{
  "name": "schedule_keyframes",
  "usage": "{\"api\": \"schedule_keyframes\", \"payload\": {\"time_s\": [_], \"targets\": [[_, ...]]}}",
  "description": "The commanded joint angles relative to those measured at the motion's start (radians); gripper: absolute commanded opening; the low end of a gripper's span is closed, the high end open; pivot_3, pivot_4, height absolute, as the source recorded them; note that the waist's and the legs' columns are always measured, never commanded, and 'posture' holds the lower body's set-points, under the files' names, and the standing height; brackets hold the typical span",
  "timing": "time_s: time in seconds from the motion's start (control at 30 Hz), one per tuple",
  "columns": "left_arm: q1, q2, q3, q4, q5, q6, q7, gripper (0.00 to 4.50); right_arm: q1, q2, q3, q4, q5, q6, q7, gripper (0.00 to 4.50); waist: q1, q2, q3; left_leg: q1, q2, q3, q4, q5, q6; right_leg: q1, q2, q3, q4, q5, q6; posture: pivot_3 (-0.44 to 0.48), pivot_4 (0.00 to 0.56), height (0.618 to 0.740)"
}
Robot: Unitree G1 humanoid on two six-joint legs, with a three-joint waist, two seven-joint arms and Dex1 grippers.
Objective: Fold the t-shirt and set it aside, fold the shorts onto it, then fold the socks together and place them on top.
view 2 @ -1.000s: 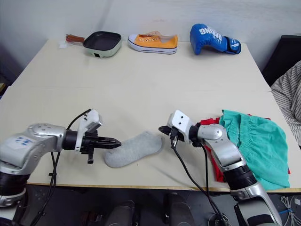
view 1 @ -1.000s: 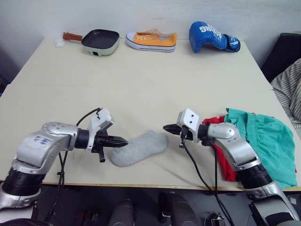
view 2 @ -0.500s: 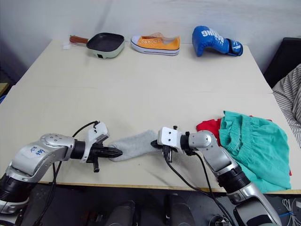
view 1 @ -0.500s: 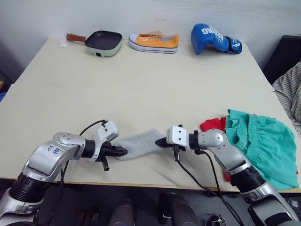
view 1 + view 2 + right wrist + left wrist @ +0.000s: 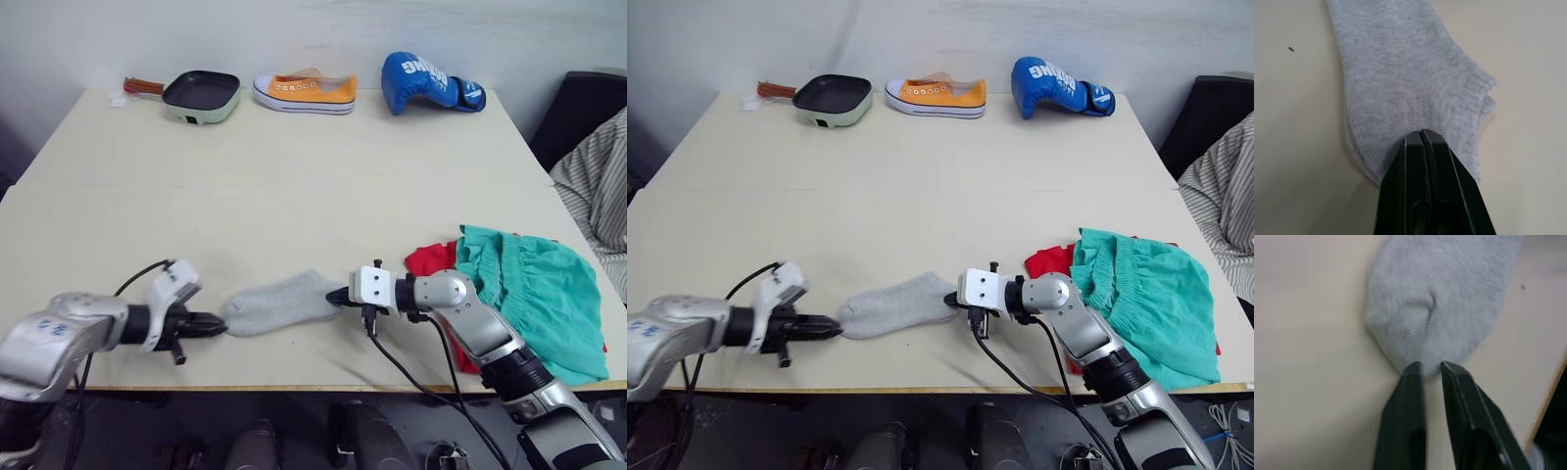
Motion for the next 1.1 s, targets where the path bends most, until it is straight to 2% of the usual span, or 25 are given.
{"api": "schedule_keyframes", "payload": {"time_s": [0.03, 0.2, 0.3, 0.4, 0.53, 0.73, 0.9, 1.0, 1.1], "targets": [[0.038, -0.031, 0.158, -0.039, -0.094, 0.115, 0.032, 1.86, 0.012, 0.012, -0.015, 0.014, -0.003, 0.037, -0.012, 0.00, 0.004, 0.000, 0.000, 0.000, 0.000, 0.000, 0.000, 0.000, 0.000, 0.000, 0.000, 0.000, 0.000, 0.000, 0.000, 0.000, 0.150, 0.740], [0.039, -0.181, 0.308, -0.039, -0.219, 0.297, 0.126, 3.43, -0.007, 0.045, -0.060, -0.073, 0.100, 0.134, 0.025, 0.00, 0.004, 0.000, 0.000, -0.001, -0.001, -0.001, 0.000, 0.000, -0.001, 0.000, -0.001, 0.000, 0.000, 0.000, 0.000, 0.000, 0.150, 0.740], [0.037, -0.262, 0.358, -0.058, -0.264, 0.374, 0.183, 4.37, -0.026, 0.066, -0.077, -0.135, 0.177, 0.209, 0.056, 0.00, 0.004, 0.000, 0.000, -0.003, -0.001, -0.002, -0.002, 0.000, -0.001, -0.003, -0.001, 0.000, 0.000, 0.000, 0.000, 0.000, 0.150, 0.740], [0.024, -0.340, 0.379, -0.062, -0.265, 0.428, 0.261, 4.44, -0.056, 0.086, -0.050, -0.126, 0.154, 0.207, 0.050, 0.00, 0.002, 0.000, 0.000, -0.005, -0.001, -0.001, -0.003, 0.001, -0.002, -0.005, 0.000, 0.000, 0.000, 0.000, 0.000, 0.000, 0.150, 0.740], [-0.026, -0.450, 0.426, 0.014, -0.269, 0.494, 0.355, 4.44, -0.097, 0.125, 0.019, -0.005, 0.049, 0.123, 0.018, 0.00, 0.003, -0.001, 0.000, -0.004, -0.001, -0.001, -0.003, 0.002, -0.003, -0.005, 0.000, 0.000, 0.001, 0.000, 0.000, 0.000, 0.150, 0.740], [-0.060, -0.467, 0.369, 0.091, -0.279, 0.496, 0.421, 4.44, -0.096, 0.149, 0.075, 0.121, -0.045, 0.060, -0.004, 0.00, 0.013, -0.002, -0.001, -0.003, -0.003, -0.002, -0.003, 0.006, -0.010, -0.004, -0.002, 0.000, 0.001, 0.000, 0.000, 0.000, 0.150, 0.740], [-0.084, -0.488, 0.302, 0.123, -0.280, 0.496, 0.456, 4.44, -0.083, 0.150, 0.071, 0.122, -0.064, 0.057, -0.009, 0.00, 0.021, 0.006, -0.008, 0.003, -0.003, -0.003, -0.003, 0.005, -0.008, 0.001, -0.002, 0.000, 0.001, 0.000, 0.000, 0.000, 0.150, 0.740], [-0.125, -0.520, 0.282, 0.154, -0.278, 0.496, 0.486, 4.44, -0.076, 0.147, 0.068, 0.116, -0.067, 0.058, -0.008, 0.00, 0.029, 0.008, -0.010, 0.013, -0.003, -0.003, -0.006, 0.002, -0.004, 0.012, -0.002, 0.000, -0.002, 0.000, 0.000, 0.000, 0.150, 0.740], [-0.174, -0.551, 0.266, 0.191, -0.260, 0.496, 0.515, 4.44, -0.072, 0.143, 0.066, 0.110, -0.073, 0.057, -0.009, 0.00, 0.031, 0.008, -0.010, 0.013, -0.003, -0.004, -0.006, 0.002, -0.004, 0.013, -0.002, -0.001, -0.003, 0.000, 0.000, 0.000, 0.150, 0.740]]}}
